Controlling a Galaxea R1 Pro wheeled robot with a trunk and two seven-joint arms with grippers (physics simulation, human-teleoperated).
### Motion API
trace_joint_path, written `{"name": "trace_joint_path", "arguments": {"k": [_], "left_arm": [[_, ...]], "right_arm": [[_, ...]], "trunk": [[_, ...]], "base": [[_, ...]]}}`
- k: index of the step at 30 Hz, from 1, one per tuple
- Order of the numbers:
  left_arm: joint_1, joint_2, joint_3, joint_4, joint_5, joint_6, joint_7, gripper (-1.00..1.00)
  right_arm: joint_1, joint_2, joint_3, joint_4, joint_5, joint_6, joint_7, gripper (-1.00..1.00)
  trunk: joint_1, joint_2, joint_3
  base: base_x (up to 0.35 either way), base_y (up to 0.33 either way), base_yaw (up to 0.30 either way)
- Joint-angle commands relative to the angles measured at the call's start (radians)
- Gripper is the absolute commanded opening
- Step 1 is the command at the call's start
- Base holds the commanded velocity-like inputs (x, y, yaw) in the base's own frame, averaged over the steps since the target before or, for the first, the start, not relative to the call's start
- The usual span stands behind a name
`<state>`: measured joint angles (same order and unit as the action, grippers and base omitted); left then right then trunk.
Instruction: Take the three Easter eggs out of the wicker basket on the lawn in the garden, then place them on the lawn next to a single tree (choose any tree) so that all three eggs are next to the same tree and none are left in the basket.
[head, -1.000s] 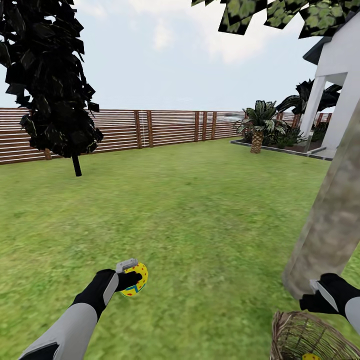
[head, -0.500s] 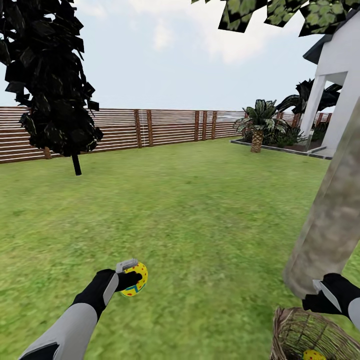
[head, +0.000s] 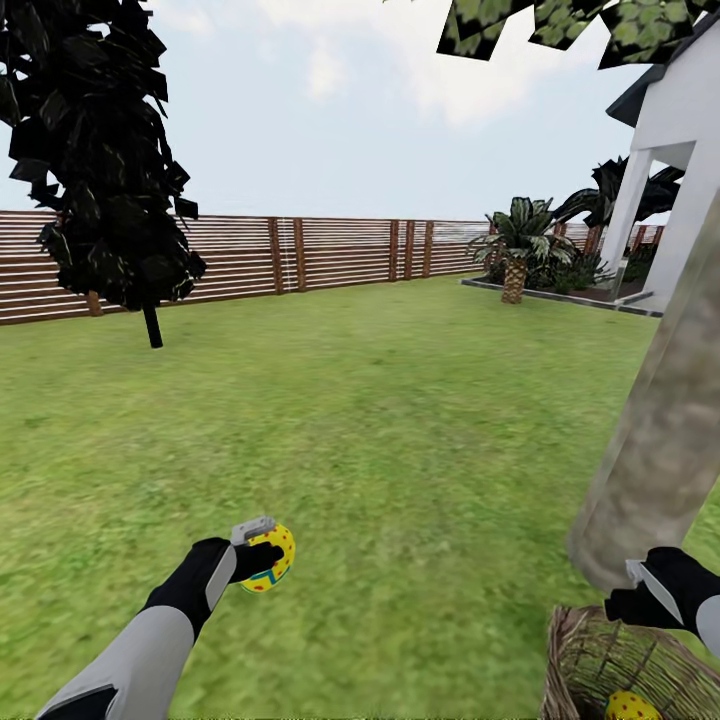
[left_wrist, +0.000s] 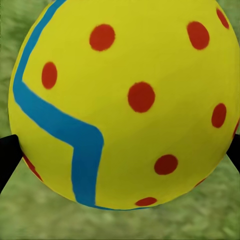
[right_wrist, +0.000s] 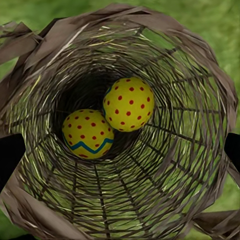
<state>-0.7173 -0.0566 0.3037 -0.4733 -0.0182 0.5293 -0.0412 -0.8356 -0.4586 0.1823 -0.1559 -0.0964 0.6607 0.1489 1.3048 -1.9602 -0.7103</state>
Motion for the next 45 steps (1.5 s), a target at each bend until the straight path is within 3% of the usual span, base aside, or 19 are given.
{"name": "trace_joint_path", "arguments": {"k": [1, 45], "left_arm": [[-0.001, -0.001, 0.008, -0.003, -0.003, 0.006, -0.006, -1.00], [-0.001, -0.005, 0.006, 0.001, -0.006, 0.005, -0.008, -1.00]], "right_arm": [[0.000, 0.000, 0.009, -0.002, -0.009, 0.005, 0.001, 1.00], [0.000, -0.009, 0.009, -0.002, -0.014, 0.004, 0.001, 1.00]], "trunk": [[0.004, -0.008, -0.004], [0.173, -0.316, -0.142]], "base": [[0.000, 0.000, 0.000], [0.000, 0.000, 0.000]]}}
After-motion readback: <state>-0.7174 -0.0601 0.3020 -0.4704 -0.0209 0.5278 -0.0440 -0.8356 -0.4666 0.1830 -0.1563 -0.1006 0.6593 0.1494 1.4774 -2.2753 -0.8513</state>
